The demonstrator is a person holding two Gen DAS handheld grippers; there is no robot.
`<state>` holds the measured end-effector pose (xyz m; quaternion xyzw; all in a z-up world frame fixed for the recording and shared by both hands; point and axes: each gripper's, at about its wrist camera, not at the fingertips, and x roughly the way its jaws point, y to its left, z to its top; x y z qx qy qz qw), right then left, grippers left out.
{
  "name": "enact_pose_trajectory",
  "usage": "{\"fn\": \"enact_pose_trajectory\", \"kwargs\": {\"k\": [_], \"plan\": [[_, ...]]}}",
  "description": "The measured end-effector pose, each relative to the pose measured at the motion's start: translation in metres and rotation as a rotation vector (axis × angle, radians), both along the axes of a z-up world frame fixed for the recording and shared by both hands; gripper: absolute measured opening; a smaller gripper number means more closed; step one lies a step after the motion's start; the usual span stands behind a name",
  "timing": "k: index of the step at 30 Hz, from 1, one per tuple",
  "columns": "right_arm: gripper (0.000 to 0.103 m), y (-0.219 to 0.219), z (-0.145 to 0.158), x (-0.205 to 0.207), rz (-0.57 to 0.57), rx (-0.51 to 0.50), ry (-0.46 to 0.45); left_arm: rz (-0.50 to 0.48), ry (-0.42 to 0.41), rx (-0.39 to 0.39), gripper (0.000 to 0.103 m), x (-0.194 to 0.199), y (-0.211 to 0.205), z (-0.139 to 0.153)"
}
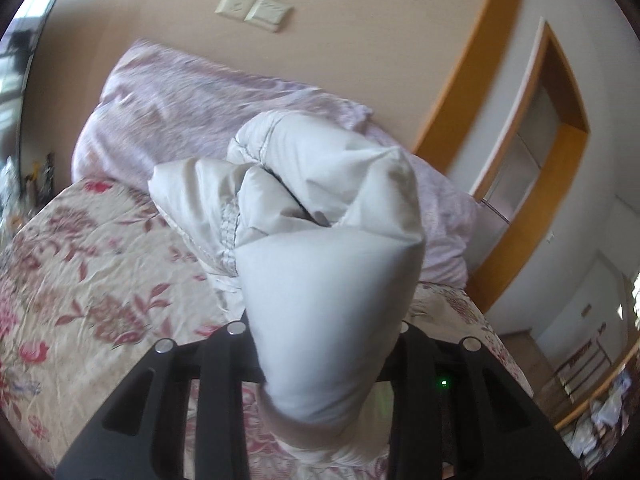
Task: Fold large clothes
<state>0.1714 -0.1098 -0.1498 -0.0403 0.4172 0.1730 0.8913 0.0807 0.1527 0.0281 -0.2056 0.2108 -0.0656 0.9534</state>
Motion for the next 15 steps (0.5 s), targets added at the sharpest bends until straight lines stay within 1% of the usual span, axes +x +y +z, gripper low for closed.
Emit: {"fn": "enact_pose_trajectory", "kwargs": {"k": [5,8,12,15], "plan": [[0.059,0.000,0.001,0.001,0.006,-0.012,0.003,-0.060,-0.018,0.039,0.033,0.003,-0.030,0.006],[0.059,-0.004,0.006,0.005,0.042,-0.016,0.008,-0.067,-0.030,0.089,0.034,0.002,-0.053,0.011],[0.059,-0.025,0.016,-0.002,0.079,0.002,-0.003,-0.091,-0.039,0.129,0.035,0.001,-0.074,0.015],[0.059,-0.053,0.026,-0.015,0.076,0.061,-0.029,-0.108,-0.038,0.152,0.036,0.004,-0.092,0.018]]}}
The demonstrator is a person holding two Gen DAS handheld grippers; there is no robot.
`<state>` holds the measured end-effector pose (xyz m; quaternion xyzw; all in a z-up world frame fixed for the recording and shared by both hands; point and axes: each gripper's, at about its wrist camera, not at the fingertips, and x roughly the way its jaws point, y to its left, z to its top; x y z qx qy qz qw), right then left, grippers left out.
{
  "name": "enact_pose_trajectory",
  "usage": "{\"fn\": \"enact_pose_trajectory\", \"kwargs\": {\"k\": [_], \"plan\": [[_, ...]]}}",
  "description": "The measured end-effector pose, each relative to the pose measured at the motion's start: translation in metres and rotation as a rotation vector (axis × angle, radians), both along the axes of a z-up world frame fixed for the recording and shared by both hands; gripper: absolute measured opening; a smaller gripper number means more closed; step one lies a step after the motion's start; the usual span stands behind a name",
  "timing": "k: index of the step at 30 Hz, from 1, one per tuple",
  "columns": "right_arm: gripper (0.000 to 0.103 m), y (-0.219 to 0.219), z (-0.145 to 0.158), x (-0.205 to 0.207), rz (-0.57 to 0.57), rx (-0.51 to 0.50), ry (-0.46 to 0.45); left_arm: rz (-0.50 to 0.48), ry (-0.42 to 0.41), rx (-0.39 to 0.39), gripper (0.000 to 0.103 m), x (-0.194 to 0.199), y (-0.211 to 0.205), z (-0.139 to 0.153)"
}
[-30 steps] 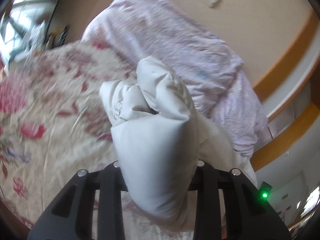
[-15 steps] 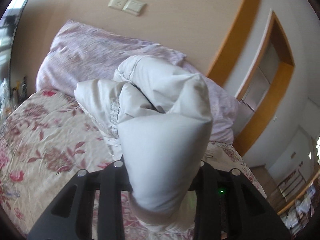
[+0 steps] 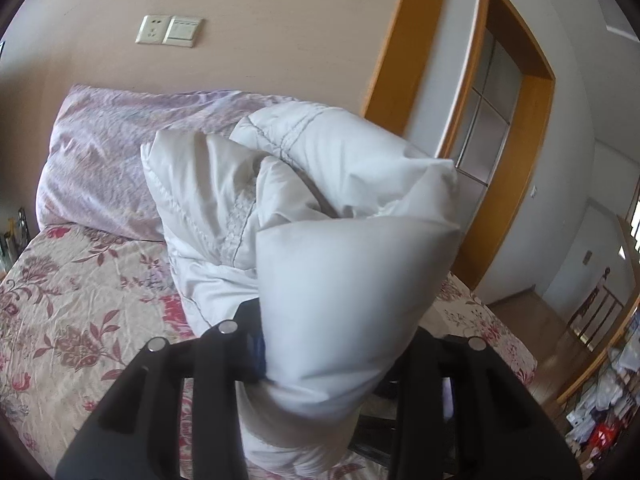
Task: Fold large clothes
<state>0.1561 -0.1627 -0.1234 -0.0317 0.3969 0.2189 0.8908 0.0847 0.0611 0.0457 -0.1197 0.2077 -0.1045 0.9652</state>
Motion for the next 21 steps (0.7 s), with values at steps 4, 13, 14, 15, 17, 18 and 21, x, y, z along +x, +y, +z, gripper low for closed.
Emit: {"fn": "enact_pose_trajectory", "kwargs": {"k": [4,13,14,15,17,18,21], "plan": [[0.059,-0.044,0.015,-0.015,-0.052,0.071,-0.041,-0.018,0.012,0.003,0.038,0.006,-0.017,-0.001],[0.059,-0.117,0.015,-0.016,-0.197,0.075,-0.029,-0.087,0.054,0.012,0.040,0.022,-0.064,-0.006],[0.059,-0.122,0.014,-0.014,-0.202,0.085,-0.021,-0.097,0.060,0.013,0.041,0.024,-0.070,-0.007],[0.059,-0.123,0.013,-0.016,-0.200,0.095,-0.017,-0.107,0.066,0.015,0.041,0.027,-0.076,-0.009],[0.059,-0.125,0.013,-0.017,-0.192,0.109,-0.015,-0.133,0.084,0.018,0.041,0.035,-0.089,-0.013],[0.059,-0.126,0.014,-0.019,-0.191,0.105,-0.021,-0.143,0.090,0.020,0.041,0.038,-0.094,-0.014],[0.059,-0.130,0.013,-0.023,-0.206,0.079,-0.048,-0.181,0.117,0.024,0.041,0.046,-0.114,-0.021]]}}
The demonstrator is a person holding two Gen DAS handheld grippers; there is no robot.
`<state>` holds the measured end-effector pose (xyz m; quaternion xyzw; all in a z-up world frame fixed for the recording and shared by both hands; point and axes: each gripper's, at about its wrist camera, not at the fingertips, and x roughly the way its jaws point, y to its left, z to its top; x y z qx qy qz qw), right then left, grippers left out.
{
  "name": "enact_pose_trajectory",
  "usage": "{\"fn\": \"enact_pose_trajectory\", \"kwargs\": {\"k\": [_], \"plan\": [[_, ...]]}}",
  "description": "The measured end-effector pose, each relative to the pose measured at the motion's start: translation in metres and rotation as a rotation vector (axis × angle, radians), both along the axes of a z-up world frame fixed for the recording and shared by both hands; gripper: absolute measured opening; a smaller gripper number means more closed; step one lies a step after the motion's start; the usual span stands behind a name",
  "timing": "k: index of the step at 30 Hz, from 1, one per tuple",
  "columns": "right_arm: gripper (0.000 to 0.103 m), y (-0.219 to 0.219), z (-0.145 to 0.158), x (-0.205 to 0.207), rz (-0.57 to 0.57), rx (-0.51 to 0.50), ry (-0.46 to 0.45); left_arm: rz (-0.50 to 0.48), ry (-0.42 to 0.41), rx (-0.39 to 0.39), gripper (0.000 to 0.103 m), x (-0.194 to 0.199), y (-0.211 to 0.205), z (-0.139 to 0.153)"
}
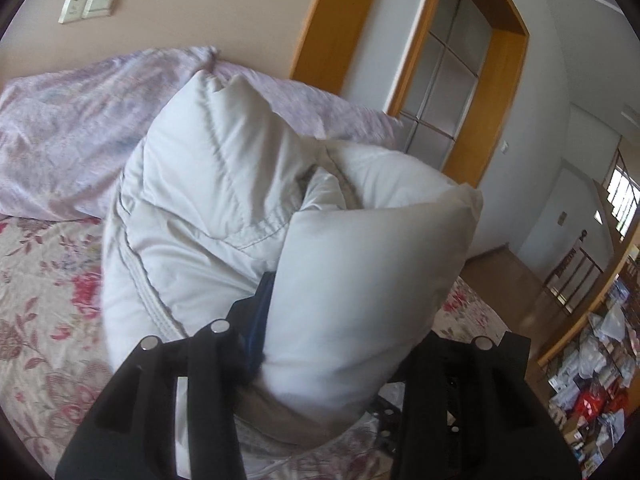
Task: Fold large clothes
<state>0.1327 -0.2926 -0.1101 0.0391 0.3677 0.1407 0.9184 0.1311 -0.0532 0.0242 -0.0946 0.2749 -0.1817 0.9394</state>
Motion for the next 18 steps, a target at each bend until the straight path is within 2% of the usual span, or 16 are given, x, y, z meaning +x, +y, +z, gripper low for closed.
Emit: {"fn": "enact_pose_trajectory", "kwargs": {"k": [10,14,17,18], "plan": [[0.059,-0.024,-0.008,-0.009,-0.021,0.065,0.006,-0.154,0.125,0.041,0.043,0.029,-0.076,-0.034],[0.059,-0.027,-0.012,-0.010,-0.028,0.077,0.013,-0.201,0.165,0.045,0.045,0.032,-0.092,-0.045],[0.059,-0.030,-0.015,-0.014,-0.038,0.094,0.016,-0.218,0.188,0.017,0.051,0.036,-0.093,-0.046],[0.059,-0.031,-0.015,-0.014,-0.041,0.098,0.017,-0.228,0.196,0.001,0.056,0.039,-0.091,-0.045]]}}
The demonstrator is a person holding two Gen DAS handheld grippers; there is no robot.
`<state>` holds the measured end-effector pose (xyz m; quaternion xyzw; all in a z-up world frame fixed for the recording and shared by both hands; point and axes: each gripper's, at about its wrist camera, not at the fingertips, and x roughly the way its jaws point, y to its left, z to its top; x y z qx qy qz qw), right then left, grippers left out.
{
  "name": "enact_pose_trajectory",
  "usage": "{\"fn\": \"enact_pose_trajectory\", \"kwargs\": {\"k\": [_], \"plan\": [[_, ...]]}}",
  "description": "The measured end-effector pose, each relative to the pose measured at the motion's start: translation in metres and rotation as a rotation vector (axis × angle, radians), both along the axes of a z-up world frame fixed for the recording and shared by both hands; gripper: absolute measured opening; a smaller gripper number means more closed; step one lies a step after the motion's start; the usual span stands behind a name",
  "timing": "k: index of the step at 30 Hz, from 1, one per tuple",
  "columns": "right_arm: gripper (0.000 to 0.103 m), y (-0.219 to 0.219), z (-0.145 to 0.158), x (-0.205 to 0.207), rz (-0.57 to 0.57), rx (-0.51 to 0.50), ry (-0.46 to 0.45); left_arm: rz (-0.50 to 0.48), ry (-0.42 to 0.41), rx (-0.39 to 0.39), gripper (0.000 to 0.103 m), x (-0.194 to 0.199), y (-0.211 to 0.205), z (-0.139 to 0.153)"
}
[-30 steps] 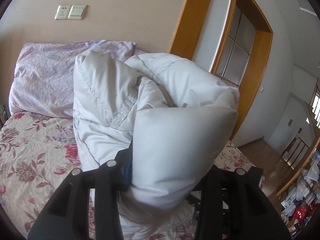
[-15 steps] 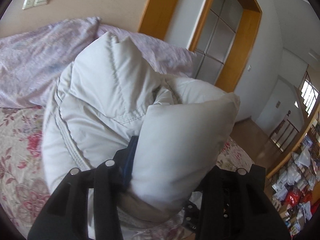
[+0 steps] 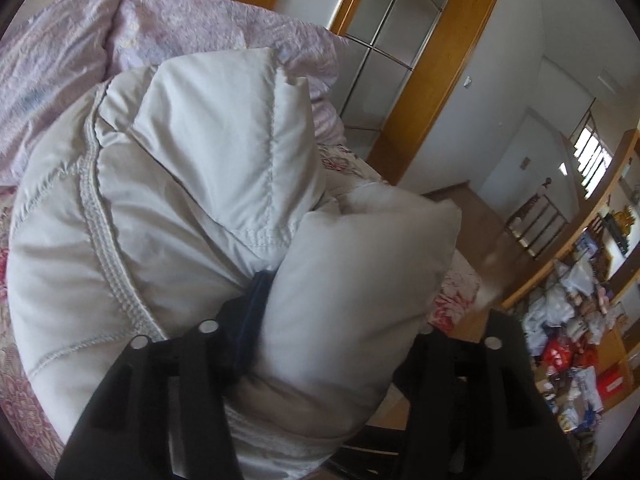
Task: Fold large clothes
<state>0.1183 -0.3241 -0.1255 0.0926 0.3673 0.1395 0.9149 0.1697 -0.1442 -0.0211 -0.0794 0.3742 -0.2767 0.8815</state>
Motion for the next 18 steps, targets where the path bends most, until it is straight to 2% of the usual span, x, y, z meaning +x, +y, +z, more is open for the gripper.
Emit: {"fn": "enact_pose_trajectory", "kwargs": {"k": [3,7,13,18], "plan": [[0.059,-0.005,-0.004,-0.001,-0.010,0.018,0.008,-0.030,0.031,-0.060,0.071,0.003,0.004,0.004],[0.059,-0.008,-0.006,-0.001,-0.023,0.033,0.018,-0.043,0.049,-0.103,0.081,0.000,0.011,0.014],[0.061,-0.004,-0.006,-0.003,-0.029,0.018,0.017,-0.069,0.050,-0.204,0.090,-0.015,0.029,0.035],[0.062,-0.004,-0.006,-0.004,-0.033,0.013,0.020,-0.042,0.025,-0.217,0.090,-0.024,0.051,0.048]]}}
